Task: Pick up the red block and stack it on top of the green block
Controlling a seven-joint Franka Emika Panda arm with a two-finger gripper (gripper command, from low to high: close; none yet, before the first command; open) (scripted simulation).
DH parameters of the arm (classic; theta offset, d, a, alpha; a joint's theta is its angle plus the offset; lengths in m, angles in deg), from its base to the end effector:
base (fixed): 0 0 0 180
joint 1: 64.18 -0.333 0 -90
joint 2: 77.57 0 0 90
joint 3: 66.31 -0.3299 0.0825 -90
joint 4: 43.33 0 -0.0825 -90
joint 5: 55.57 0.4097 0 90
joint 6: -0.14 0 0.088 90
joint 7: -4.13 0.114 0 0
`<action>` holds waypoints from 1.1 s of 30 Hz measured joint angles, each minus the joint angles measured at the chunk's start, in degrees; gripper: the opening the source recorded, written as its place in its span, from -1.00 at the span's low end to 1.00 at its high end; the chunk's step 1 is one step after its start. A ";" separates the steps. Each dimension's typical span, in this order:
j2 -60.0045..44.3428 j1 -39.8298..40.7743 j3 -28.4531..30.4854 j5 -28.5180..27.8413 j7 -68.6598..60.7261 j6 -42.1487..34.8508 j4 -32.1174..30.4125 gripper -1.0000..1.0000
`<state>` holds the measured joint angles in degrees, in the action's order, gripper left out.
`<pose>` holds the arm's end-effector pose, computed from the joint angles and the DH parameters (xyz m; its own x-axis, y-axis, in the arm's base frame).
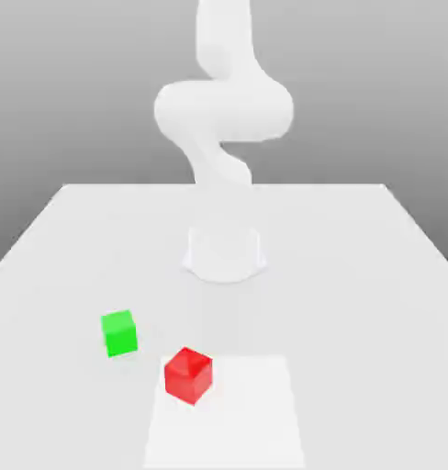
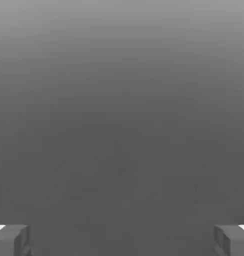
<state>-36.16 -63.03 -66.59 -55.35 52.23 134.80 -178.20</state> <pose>0.3989 -0.0054 0.6648 0.4900 -0.7528 0.4394 -0.5711 -0.6581 -0.4907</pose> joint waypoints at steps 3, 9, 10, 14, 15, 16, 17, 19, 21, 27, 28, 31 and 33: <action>-6.45 1.56 -0.40 0.25 3.29 4.09 -4.27 0.00; -18.99 4.28 -0.99 0.36 9.92 12.05 -12.52 0.00; -21.12 4.74 -1.09 0.35 11.07 13.40 -13.91 0.00; -30.05 6.39 -1.21 0.15 15.94 19.04 -19.67 0.00; -32.22 6.71 -1.14 0.07 17.15 20.41 -21.08 0.00; -34.35 7.04 -1.10 0.00 18.33 21.76 -22.47 0.00; -36.45 7.30 -0.96 -0.07 19.50 23.09 -23.85 0.00; -40.62 7.73 -0.79 -0.21 21.17 26.02 -25.60 0.00; -44.78 7.80 -0.71 -0.44 21.72 29.42 -25.59 0.00; -54.38 7.39 -0.18 -0.88 22.14 37.58 -24.40 -1.00; -54.38 7.39 -0.18 -0.89 22.16 37.59 -24.40 -1.00; -54.38 7.43 -0.19 -0.99 22.26 37.65 -24.40 -1.00; -54.32 7.46 -0.21 -1.05 22.32 37.58 -24.41 -1.00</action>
<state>-90.48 -55.57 -66.80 -56.39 74.54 172.38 -202.60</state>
